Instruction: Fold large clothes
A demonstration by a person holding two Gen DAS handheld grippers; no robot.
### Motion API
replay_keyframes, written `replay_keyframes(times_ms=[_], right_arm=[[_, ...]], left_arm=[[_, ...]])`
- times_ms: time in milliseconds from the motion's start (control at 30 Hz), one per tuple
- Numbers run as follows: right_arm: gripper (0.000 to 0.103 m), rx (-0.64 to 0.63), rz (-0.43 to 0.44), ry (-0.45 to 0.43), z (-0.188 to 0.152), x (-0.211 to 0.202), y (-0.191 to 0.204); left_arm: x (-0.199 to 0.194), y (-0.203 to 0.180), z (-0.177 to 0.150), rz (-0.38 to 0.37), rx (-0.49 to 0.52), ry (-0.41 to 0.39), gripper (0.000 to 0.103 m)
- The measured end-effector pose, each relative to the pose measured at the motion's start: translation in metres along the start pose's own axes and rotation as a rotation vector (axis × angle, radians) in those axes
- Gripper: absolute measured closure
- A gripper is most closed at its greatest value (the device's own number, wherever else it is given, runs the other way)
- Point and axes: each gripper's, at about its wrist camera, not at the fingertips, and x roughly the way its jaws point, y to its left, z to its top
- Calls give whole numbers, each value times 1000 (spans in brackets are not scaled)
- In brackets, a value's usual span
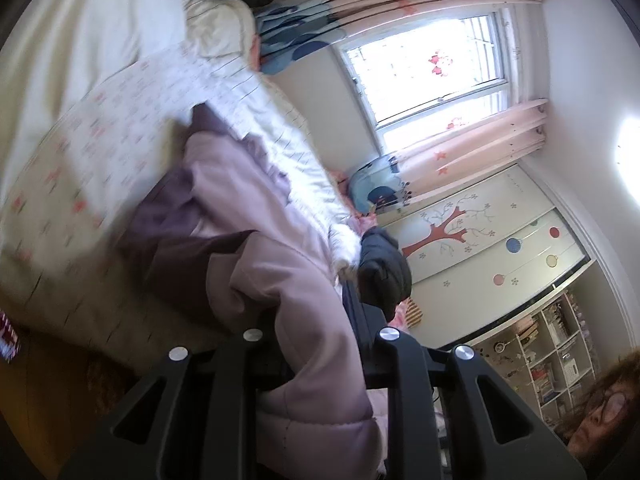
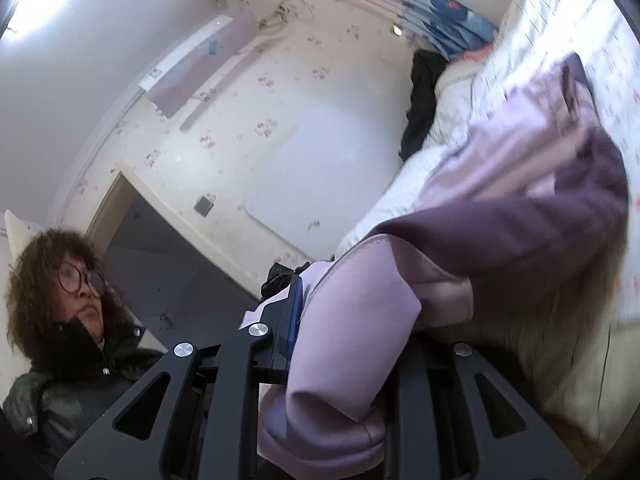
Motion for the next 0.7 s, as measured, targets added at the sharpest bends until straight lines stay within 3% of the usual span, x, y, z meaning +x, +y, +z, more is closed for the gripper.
replay_keyframes(times_ms=[233, 433, 700], right_arm=[[84, -28, -11, -71, 66, 9, -9], [84, -23, -73, -120, 145, 31, -44], [84, 112, -268, -227, 224, 50, -156]], left_arm=[[44, -10, 67, -31, -2, -42, 81], [93, -5, 130, -16, -23, -77, 81], [178, 40, 211, 129, -87, -137, 81]])
